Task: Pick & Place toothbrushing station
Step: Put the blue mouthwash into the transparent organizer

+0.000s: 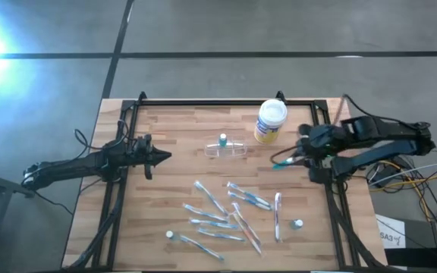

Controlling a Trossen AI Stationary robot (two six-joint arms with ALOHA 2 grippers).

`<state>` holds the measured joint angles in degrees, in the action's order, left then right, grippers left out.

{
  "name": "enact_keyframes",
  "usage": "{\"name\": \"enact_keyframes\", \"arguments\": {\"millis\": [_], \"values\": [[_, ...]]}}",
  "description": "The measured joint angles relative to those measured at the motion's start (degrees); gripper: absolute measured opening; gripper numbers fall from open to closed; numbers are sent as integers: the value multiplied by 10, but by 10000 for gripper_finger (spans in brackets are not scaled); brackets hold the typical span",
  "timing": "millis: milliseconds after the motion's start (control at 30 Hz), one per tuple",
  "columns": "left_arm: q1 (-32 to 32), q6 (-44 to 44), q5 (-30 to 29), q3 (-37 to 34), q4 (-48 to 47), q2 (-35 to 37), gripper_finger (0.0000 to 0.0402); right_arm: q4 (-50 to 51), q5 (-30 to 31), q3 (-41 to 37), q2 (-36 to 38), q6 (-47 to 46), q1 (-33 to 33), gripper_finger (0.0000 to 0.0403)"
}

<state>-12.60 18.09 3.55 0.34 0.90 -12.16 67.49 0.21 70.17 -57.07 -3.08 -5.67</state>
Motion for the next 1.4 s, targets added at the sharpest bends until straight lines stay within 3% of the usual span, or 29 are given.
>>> {"name": "enact_keyframes", "arguments": {"millis": [200, 433, 833, 1100, 1400], "values": [[0, 0, 0, 0, -1, 0, 21, 35, 43, 145, -151, 55, 12, 95], [0, -1, 0, 0, -3, 0, 19, 76, 44, 299, -313, 132, 43, 95], [0, -7, 0, 0, -3, 0, 26, 147, 37, 499, -503, 202, 104, 95], [0, -12, 1, 0, -3, 0, 26, 165, 11, 568, -581, 225, 141, 95], [0, -12, 1, 0, -3, 0, 26, 166, 9, 591, -640, 246, 159, 95]]}}
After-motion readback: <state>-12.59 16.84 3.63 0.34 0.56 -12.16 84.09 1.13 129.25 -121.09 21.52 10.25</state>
